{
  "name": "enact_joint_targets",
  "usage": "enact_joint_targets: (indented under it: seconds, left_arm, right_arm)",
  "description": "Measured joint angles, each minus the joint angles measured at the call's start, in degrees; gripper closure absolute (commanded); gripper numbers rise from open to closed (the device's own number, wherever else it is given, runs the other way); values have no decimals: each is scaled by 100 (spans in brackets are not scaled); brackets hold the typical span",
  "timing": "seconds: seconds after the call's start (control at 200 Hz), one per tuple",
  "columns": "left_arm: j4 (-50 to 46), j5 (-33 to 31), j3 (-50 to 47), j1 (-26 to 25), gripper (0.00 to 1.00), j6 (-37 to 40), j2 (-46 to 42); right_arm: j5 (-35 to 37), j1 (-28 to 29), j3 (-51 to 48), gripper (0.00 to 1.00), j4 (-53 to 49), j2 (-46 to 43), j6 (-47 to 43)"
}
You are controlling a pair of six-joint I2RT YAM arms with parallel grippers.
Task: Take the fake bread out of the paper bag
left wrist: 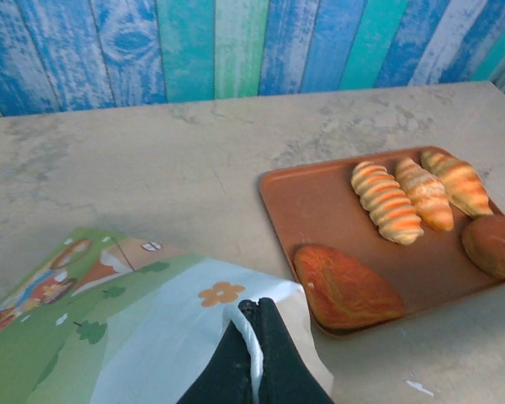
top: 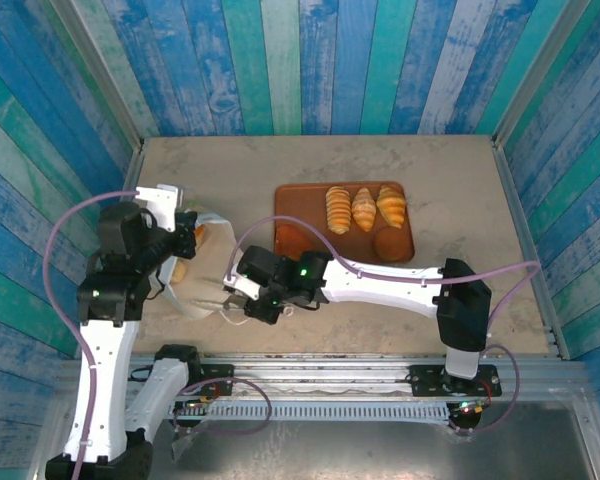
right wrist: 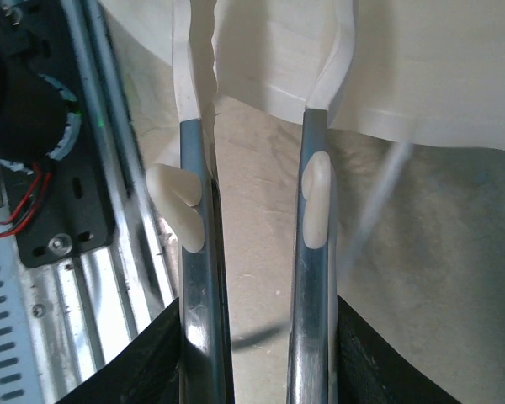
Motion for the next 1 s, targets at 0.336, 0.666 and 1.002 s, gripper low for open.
enact_joint_targets:
  seconds: [0.336, 0.666, 1.002]
  left_arm:
    - [319, 7, -286, 0, 100, -186, -116]
    - [756, 374, -446, 0, 100, -459, -22]
    - [911, 564, -619, 0, 100, -476, -2]
  right_arm:
    - [599, -26, 531, 56, 37, 435, 0]
    - [330, -48, 1528, 53, 20, 1322, 55]
    - [426, -116, 2544, 50, -378, 2350, 90]
